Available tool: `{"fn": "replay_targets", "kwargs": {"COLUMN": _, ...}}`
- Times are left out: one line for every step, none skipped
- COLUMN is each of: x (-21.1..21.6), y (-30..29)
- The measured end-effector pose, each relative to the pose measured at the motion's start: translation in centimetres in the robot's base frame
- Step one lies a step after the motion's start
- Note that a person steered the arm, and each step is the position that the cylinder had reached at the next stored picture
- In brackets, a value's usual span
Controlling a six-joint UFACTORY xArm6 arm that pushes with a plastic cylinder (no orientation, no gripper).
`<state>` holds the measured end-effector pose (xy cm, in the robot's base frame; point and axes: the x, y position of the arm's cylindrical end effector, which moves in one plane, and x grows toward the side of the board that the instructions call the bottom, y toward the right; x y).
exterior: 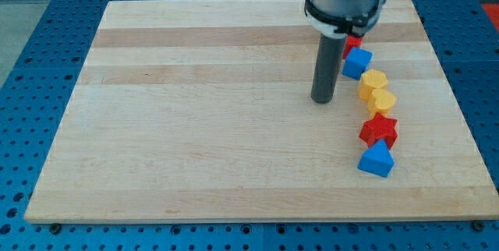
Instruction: Adjust the blocks to make a vertical line
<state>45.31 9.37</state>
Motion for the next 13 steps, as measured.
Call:
{"fn": "replay_targets", "kwargs": {"x": 2.1, "y": 0.0}}
{"fn": "replay_targets", "kwargs": {"x": 3.0, "y": 0.2}}
{"fn": "replay_targets", "kwargs": {"x": 4.7, "y": 1.3}}
{"fn": "replay_targets", "kwargs": {"x": 4.8, "y": 1.3}}
{"fn": "replay_targets", "kwargs": {"x": 4.9, "y": 1.3}}
{"fn": "replay_targets", "kwargs": {"x": 5.8, "y": 1.8}}
{"fn": "replay_targets", "kwargs": {"x": 5.8, "y": 1.8}}
{"fn": "replay_targets", "kwargs": {"x": 6.3, "y": 2.4}}
{"fn": "replay_targets", "kwargs": {"x": 6.7, "y": 3.0}}
{"fn": "replay_targets", "kwargs": {"x": 6.7, "y": 3.0}}
{"fn": "replay_targets", "kwargs": {"x": 7.7, "y": 2.7}}
{"fn": "replay_targets", "kwargs": {"x": 7.8, "y": 2.7}}
{"fn": "replay_targets", "kwargs": {"x": 8.3, "y": 2.7}}
